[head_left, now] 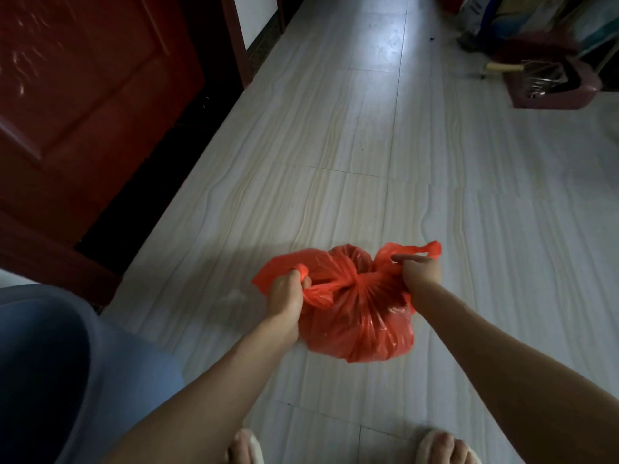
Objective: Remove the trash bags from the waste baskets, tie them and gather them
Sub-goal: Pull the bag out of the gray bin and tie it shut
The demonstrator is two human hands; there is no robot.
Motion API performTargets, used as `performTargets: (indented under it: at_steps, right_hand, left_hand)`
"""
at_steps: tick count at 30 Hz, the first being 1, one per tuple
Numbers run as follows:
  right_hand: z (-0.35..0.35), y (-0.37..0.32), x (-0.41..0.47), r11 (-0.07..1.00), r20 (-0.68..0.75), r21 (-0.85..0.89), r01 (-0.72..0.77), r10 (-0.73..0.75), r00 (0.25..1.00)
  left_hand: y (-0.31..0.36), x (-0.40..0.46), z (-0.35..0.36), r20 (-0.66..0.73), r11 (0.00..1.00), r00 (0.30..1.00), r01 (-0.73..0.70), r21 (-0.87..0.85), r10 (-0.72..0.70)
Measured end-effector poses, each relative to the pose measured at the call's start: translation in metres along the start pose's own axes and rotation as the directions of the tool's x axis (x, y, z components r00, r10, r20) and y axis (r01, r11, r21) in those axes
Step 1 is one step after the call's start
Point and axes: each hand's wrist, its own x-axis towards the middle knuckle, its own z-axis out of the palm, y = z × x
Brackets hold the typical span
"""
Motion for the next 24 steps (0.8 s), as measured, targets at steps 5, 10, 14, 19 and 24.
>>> performTargets:
  at_steps: [5, 10, 14, 19, 24]
  right_hand:
    - [-0.015, 0.005, 0.007, 0.985, 0.003, 0.092, -0.143, 0.143, 0.99]
    - [-0.017, 0.01, 0.007, 0.987, -0.043, 0.068, -0.143, 0.146, 0.988]
    - [-0.02, 0.018, 0.009, 0.998, 0.043, -0.011, -0.056, 0.056, 0.997]
    - [-0.019, 0.015, 0.002, 1.0, 0.17, 0.016, -0.026, 0.023, 0.985]
    - [-0.015, 0.011, -0.002, 0.971, 0.319, 0.194, -0.14, 0.073, 0.945]
  left_hand:
    - [-0.004, 0.005, -0.006, 0.064, 0.96, 0.985, 0.17, -0.221, -0.16]
    - [-0.005, 0.012, -0.015, 0.145, 0.938, 0.968, 0.237, -0.254, -0.206]
    - [0.003, 0.011, -0.032, 0.357, 0.913, 0.875, 0.39, -0.117, -0.328]
    - [0.017, 0.016, -0.062, 0.658, 0.915, 0.701, 0.401, -0.044, -0.276]
    - [0.005, 0.017, -0.043, 0.675, 0.806, 0.723, 0.483, -0.341, -0.147]
